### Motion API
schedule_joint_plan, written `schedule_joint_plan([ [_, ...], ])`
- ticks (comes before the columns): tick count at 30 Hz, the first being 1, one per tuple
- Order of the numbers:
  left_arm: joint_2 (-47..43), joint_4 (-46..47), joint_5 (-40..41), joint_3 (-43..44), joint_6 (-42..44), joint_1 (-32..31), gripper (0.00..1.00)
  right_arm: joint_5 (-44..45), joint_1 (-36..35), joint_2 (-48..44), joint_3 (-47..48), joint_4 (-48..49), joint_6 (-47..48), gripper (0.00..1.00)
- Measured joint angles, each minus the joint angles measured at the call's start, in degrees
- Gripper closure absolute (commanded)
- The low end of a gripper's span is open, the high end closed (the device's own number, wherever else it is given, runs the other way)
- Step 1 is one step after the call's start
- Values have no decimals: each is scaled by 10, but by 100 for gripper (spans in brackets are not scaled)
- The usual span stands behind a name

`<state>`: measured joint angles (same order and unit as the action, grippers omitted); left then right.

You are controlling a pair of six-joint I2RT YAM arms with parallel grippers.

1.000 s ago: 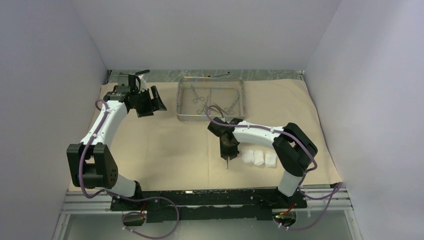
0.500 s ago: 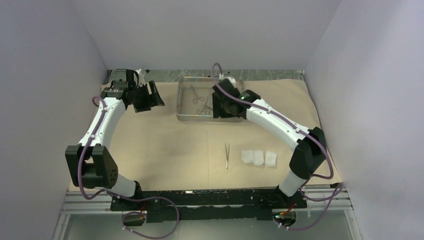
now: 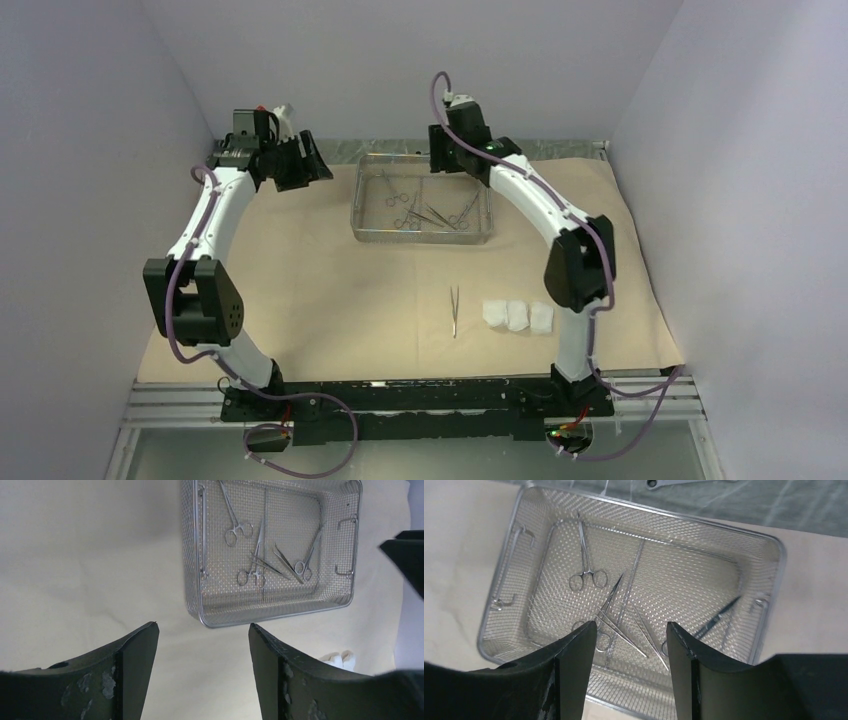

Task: Open and lay out the surgical kit
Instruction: Pick up the medical item from the container.

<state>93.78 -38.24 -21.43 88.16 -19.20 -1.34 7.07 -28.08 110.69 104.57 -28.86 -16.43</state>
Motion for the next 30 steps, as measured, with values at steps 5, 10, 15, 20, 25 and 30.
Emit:
schedule_joint_plan([
  [5,23,34,2,2,-17,0,30,-35,-2,92,38,2,40,46],
  [10,30,63,20,2,-31,0,30,-73,-4,155,59,-9,78,46],
  [15,44,70,40,3,-31,0,30,-106,-8,159,60,-28,127,48],
  [20,55,69,48,2,-38,0,30,-150,-16,159,48,-53,216,48],
  [25,55,60,58,2,-38,0,30,-181,-23,177,64,-98,286,55],
  [30,55,56,63,2,-28,0,29,-183,-26,220,92,-110,323,62],
])
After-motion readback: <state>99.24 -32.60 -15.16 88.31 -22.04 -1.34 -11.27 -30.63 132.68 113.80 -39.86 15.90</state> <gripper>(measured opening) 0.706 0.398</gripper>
